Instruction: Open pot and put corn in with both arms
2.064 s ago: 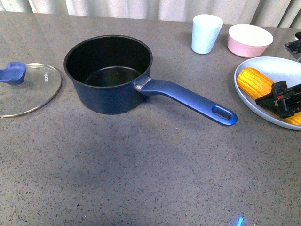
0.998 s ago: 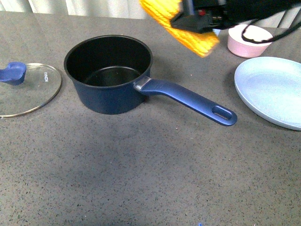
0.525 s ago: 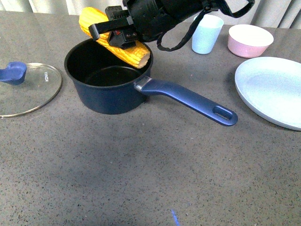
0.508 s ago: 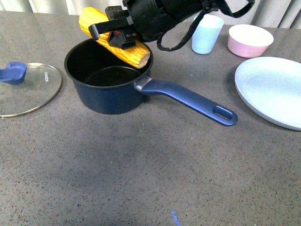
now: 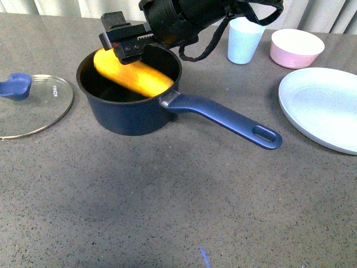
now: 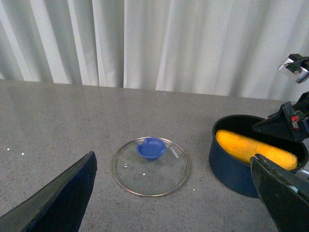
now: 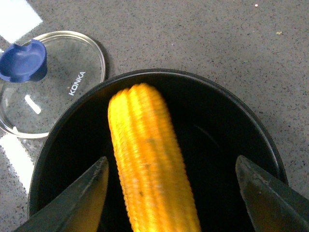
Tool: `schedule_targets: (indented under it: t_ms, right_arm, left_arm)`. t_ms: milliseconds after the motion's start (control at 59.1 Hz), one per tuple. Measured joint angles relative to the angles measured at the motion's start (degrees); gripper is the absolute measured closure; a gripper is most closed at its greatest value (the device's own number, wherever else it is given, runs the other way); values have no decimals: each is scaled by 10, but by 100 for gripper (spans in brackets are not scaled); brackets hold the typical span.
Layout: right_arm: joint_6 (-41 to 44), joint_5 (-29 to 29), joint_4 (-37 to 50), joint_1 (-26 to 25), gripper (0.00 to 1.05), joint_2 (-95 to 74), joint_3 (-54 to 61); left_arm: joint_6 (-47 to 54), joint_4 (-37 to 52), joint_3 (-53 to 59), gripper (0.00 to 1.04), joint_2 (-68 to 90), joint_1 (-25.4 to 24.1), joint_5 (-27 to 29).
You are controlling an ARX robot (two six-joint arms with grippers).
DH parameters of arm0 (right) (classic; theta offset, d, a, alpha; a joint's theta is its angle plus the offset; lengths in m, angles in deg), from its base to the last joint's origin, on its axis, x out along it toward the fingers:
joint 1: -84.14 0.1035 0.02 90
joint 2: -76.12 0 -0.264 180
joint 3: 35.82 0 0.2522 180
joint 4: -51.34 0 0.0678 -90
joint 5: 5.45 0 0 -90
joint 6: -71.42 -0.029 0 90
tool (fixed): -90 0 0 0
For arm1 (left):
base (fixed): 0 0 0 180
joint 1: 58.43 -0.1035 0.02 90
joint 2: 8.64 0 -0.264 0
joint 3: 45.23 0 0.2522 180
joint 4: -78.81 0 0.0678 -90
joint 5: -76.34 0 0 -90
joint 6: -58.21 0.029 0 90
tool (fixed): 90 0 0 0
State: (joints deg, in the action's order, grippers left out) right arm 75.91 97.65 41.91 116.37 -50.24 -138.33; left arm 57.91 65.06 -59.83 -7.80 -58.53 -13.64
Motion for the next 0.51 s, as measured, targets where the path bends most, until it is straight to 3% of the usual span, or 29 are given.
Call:
schedule_targets:
  t_ms: [102,271,372,508]
  right_arm:
    - [-6,0,12,-5,8,12,26]
    - [-60,19,95,-49,9,117,136]
    - [-115,43,176,-104,9,240,249]
    - [-151,50,217,-170,9,364,371]
  left_arm:
    - [0,0,0,9,0,0,0]
    - [0,0,0,9,0,0,0]
    - [0,0,0,9,0,0,0]
    - [0,0,0,9,0,0,0]
